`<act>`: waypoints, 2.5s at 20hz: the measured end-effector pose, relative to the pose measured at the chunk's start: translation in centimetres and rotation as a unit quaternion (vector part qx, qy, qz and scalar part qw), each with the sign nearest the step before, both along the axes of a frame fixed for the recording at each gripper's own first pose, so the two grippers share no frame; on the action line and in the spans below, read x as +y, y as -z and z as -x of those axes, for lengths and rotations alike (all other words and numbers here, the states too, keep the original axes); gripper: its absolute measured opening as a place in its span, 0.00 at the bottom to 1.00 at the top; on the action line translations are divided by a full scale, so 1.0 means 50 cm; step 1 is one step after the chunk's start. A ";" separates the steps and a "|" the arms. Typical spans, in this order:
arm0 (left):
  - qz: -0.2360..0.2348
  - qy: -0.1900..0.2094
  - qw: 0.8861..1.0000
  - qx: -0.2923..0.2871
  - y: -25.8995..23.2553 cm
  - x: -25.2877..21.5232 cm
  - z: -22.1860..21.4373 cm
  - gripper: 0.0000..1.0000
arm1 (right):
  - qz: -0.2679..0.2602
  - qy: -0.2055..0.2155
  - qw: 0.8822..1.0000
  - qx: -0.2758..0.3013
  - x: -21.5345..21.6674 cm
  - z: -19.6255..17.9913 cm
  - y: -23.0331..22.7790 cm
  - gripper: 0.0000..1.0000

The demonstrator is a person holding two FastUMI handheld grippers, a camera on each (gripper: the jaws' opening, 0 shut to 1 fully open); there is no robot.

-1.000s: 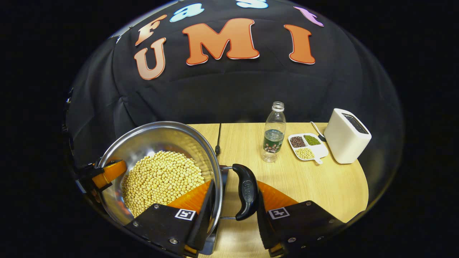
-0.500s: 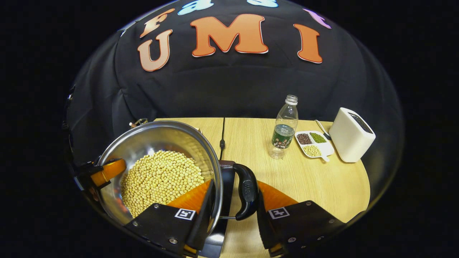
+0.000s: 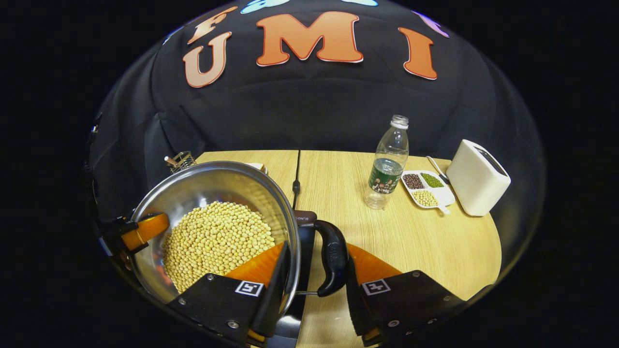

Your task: First push the handle of the pot to place it horizontally, then grasp the pot with both hands and set it on the induction cooktop.

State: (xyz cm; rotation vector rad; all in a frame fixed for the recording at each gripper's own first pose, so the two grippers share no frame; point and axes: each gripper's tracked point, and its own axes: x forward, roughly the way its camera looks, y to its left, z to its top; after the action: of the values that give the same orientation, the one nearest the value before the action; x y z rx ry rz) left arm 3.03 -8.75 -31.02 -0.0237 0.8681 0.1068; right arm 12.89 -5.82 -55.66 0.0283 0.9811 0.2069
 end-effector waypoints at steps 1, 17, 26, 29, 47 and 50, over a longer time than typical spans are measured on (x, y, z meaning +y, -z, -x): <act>-0.001 0.002 1.000 0.002 -0.001 0.001 -0.002 0.79 | -0.001 0.002 1.000 0.003 0.002 0.000 -0.001 0.59; -0.007 0.004 1.000 0.002 -0.025 0.007 -0.017 0.83 | -0.016 -0.002 1.000 -0.005 0.003 -0.004 -0.014 0.70; -0.064 0.020 0.986 -0.153 -0.327 -0.037 -0.067 0.85 | -0.025 0.015 0.982 -0.186 -0.206 -0.030 -0.319 0.86; -0.059 0.041 0.973 -0.219 -0.463 -0.107 -0.072 0.90 | -0.013 0.024 0.970 -0.242 -0.290 -0.020 -0.434 0.89; -0.052 0.021 0.918 -0.393 -0.996 -0.179 0.018 1.00 | 0.040 0.054 0.896 -0.440 -0.501 0.039 -0.866 0.98; -0.072 0.019 0.916 -0.394 -1.027 -0.156 0.028 0.98 | 0.026 0.059 0.888 -0.456 -0.504 0.051 -0.897 0.95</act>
State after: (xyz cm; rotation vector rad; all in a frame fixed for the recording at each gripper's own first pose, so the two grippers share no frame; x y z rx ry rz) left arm 1.61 -16.55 20.35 0.0848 0.0486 0.1117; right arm 10.35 -31.02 -10.80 -0.0556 0.0387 0.0606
